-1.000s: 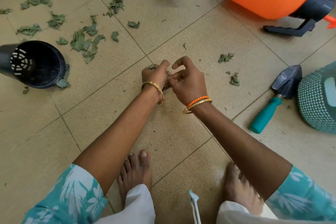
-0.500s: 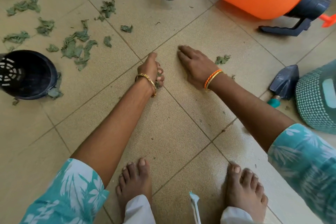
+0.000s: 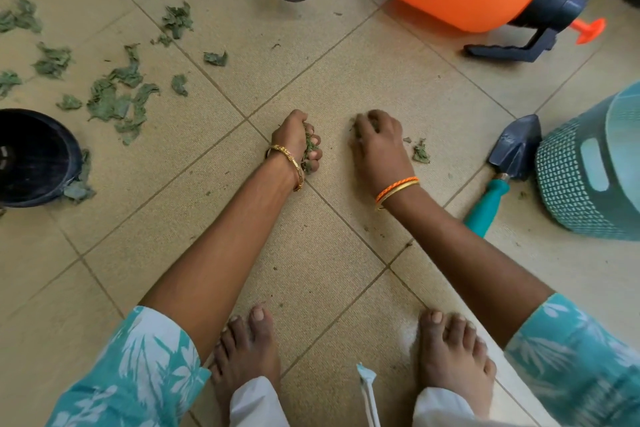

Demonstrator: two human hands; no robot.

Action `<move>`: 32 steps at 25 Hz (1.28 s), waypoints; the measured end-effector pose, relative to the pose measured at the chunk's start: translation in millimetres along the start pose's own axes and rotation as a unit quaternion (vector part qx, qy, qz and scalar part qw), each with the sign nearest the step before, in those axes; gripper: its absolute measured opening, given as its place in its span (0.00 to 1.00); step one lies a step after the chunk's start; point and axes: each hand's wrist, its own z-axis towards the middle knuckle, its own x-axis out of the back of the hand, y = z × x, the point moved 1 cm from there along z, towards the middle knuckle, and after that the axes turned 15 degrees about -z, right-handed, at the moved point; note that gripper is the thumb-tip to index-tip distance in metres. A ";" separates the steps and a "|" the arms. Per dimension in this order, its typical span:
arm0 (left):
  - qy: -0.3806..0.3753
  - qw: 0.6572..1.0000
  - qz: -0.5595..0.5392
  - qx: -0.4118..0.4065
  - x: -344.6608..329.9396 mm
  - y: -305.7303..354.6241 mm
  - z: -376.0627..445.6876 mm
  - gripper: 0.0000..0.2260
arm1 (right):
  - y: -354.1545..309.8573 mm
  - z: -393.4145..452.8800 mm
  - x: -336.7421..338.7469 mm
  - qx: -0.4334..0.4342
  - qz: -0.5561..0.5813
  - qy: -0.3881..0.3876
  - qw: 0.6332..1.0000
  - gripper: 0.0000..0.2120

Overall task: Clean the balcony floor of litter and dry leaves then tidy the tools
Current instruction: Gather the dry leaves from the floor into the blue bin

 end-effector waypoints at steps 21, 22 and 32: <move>-0.162 0.971 0.164 0.066 4.8 -29.2 -15.4 0.16 | 14.4 -38.8 47.2 -0.119 0.196 0.005 0.973 0.15; -0.160 0.973 0.150 0.069 3.4 -28.0 -15.4 0.16 | 28.2 -37.1 42.0 -0.104 0.151 -0.021 0.983 0.19; -0.153 0.982 0.099 0.049 1.5 -26.2 -21.5 0.11 | 63.9 -56.4 10.6 -0.027 0.049 0.045 0.997 0.11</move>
